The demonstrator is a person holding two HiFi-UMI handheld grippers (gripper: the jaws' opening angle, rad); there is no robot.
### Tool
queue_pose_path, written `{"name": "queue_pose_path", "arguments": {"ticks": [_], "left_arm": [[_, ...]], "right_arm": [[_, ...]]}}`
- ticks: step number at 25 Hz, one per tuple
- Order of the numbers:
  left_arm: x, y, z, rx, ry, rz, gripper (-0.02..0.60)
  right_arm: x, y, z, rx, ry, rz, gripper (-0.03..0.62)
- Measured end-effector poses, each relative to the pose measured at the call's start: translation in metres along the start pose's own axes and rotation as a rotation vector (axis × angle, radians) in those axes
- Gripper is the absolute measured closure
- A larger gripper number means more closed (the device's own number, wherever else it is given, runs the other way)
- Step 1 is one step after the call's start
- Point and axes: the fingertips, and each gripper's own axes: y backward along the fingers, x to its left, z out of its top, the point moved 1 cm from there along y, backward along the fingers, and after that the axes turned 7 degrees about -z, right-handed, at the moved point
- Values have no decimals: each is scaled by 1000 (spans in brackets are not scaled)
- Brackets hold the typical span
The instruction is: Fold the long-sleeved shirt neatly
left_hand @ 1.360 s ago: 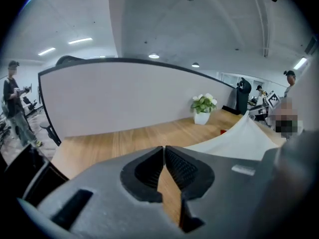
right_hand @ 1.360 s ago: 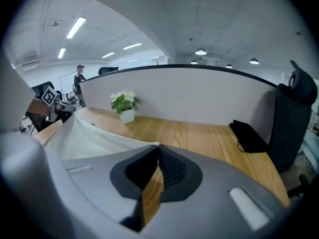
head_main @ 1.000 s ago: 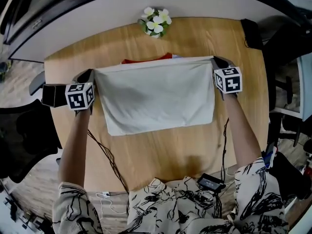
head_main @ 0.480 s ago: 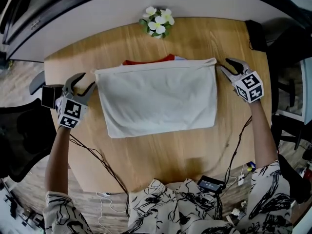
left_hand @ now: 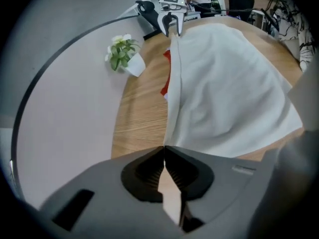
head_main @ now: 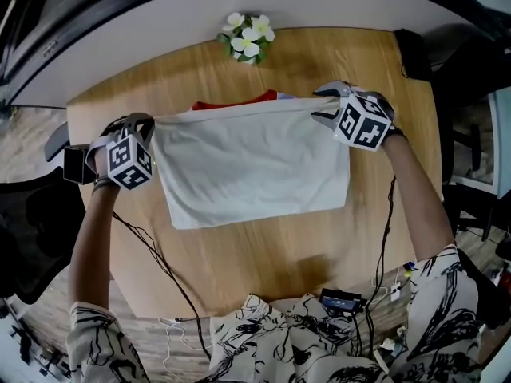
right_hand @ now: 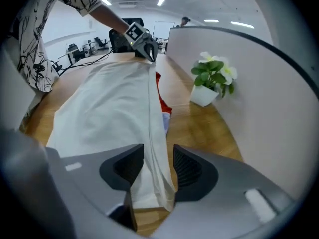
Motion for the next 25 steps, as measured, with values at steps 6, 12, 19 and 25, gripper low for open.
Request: {"name": "queue_pose_path", "arguments": {"ticks": [6, 12, 19, 25], "left_arm": [[27, 1, 0, -136, 402, -20, 568], [35, -10, -6, -172, 660, -75, 568], [63, 12, -5, -391, 763, 108, 448], [2, 70, 37, -535, 576, 120, 433]], "right_arm": [[-4, -10, -11, 41, 19, 8, 451], [-13, -8, -12, 1, -84, 1, 476], [-43, -12, -33, -12, -343, -129, 494], [-67, 11, -56, -111, -654, -350, 450]]}}
